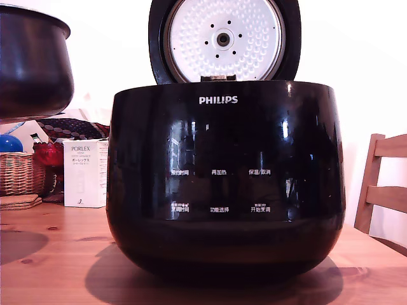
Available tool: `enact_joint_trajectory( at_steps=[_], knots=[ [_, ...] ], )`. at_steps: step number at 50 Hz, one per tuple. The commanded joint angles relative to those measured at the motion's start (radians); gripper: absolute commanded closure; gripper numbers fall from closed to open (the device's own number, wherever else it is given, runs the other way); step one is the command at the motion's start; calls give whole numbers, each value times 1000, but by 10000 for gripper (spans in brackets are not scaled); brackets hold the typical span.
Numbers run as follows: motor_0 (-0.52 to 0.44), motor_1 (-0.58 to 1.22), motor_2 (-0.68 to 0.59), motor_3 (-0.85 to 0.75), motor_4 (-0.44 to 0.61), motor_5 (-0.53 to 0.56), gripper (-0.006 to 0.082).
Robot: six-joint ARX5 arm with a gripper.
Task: Place the pot you are holding inside the rice cooker
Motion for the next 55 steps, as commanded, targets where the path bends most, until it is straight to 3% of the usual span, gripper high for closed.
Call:
enact_joint_trajectory(
  at_steps=[1, 17, 35, 55],
  knots=[
    [-2, -11, 17, 21, -51, -5, 789],
    [-2, -11, 18, 22, -24, -6, 789],
    [-33, -11, 27, 34, 159, -32, 789],
    [-118, -11, 43, 151, 365, -39, 789]
  ],
)
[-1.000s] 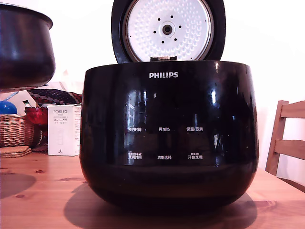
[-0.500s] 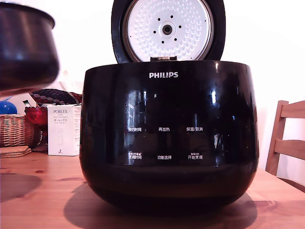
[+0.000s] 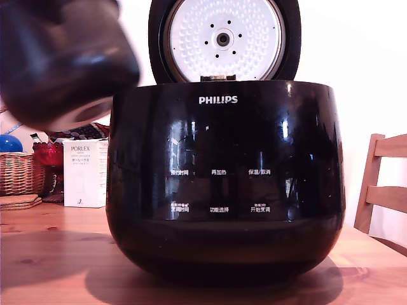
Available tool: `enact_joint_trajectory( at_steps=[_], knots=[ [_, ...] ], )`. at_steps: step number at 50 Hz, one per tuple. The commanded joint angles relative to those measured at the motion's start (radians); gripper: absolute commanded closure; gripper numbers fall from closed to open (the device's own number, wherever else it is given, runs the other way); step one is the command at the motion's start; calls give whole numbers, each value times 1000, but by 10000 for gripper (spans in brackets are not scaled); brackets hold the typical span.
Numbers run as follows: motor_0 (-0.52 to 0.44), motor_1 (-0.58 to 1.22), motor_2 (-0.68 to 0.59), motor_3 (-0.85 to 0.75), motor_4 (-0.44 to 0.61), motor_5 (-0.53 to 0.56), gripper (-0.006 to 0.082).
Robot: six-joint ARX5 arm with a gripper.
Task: Place the pot you are holding inside the rice cooker
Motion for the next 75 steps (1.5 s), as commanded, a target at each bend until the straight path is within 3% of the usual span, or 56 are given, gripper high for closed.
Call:
enact_joint_trajectory(
  at_steps=[1, 13, 26, 53, 64, 75],
  knots=[
    [-15, -11, 45, 30, 39, 5, 789],
    [-58, -11, 90, 63, 142, 5, 789],
    [-137, -11, 119, 138, 188, -11, 789],
    [-264, 18, 119, 291, 190, -1, 789],
    [-304, 73, 144, 275, 135, 56, 789],
    [-346, 144, 187, 193, -5, 152, 789]
  ],
)
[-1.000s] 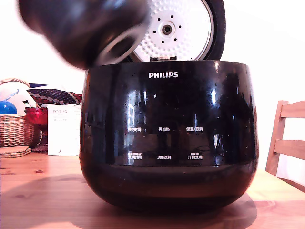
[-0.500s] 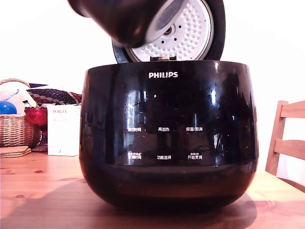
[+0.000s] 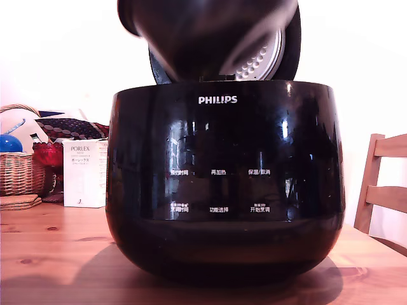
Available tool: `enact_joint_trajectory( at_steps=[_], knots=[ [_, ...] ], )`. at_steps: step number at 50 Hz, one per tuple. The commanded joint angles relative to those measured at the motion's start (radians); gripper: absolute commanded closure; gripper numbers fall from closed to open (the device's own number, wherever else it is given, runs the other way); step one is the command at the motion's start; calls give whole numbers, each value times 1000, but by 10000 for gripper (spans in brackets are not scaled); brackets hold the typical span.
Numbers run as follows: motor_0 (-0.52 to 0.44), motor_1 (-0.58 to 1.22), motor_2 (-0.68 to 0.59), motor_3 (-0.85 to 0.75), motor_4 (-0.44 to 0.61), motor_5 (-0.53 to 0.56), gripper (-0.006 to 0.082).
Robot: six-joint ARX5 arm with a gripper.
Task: Place the pot you are holding inside the rice cooker
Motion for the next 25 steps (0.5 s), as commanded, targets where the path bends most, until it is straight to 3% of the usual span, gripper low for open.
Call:
enact_joint_trajectory(
  at_steps=[1, 25],
  knots=[
    [-17, -2, 50, 14, -33, 42, 789],
    [-75, 112, 56, -76, -218, 241, 789]
  ],
)
